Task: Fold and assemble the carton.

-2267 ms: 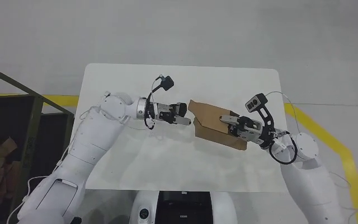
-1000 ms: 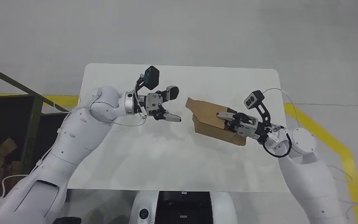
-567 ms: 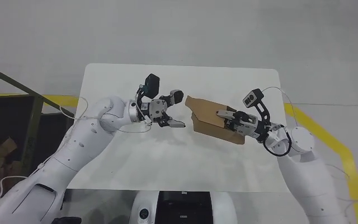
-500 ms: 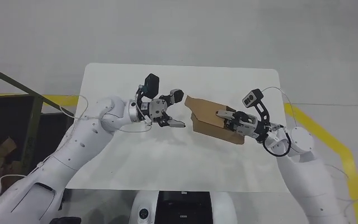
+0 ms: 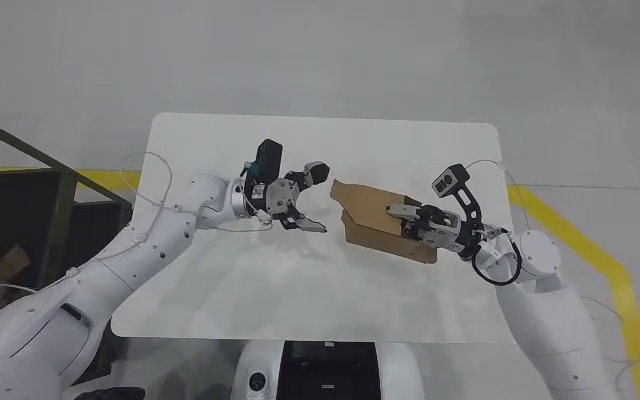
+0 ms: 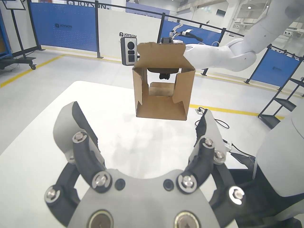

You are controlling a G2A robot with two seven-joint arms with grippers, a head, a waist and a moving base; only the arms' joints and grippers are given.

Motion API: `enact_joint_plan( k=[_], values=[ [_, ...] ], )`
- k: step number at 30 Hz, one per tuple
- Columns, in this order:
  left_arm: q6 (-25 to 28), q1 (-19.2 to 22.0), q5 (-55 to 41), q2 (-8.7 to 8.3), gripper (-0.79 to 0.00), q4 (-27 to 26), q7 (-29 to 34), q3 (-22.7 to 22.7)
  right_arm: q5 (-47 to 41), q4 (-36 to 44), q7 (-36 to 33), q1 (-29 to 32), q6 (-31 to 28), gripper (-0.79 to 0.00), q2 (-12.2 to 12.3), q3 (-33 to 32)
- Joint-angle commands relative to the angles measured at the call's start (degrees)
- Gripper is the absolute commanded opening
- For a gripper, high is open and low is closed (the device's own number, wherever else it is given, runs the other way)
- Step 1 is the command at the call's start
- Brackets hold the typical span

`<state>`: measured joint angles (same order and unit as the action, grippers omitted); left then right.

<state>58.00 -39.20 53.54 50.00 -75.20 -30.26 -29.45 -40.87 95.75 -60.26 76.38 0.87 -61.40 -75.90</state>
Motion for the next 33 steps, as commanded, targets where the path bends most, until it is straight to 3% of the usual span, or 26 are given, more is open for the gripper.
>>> enact_joint_plan(
  k=[1,8,13,16,18,22,33],
  values=[
    [0.0,1.4,-0.1,-0.38,0.000,-0.1,-1.4,1.6,0.1,0.0,0.0,0.0,0.0,-0.785,0.0,0.0],
    [0.0,5.0,-2.4,-1.05,-0.006,-0.2,-2.8,7.1,0.4,0.4,1.3,0.2,-1.0,-0.785,-0.1,0.6],
    [0.0,6.8,-5.1,-0.94,-0.099,0.2,-2.8,10.4,1.1,0.7,2.3,0.3,-1.4,-0.785,-0.2,0.8],
    [0.0,7.9,-6.2,-0.88,-0.203,0.3,-3.0,12.0,1.2,0.8,2.3,0.2,-1.3,-0.785,-0.2,0.9],
    [0.0,8.5,-6.6,-0.82,-0.336,0.2,-3.4,12.9,1.3,0.9,2.4,0.2,-1.3,-0.785,-0.2,1.0],
    [0.0,9.7,-6.7,-0.67,-0.449,0.1,-4.3,14.5,1.4,1.0,2.6,0.2,-1.5,-0.785,-0.2,1.1],
    [0.0,12.1,-7.1,-0.27,-0.505,0.4,-6.6,18.6,1.2,1.2,3.0,0.3,-1.6,-0.785,-0.2,1.1]
  ],
)
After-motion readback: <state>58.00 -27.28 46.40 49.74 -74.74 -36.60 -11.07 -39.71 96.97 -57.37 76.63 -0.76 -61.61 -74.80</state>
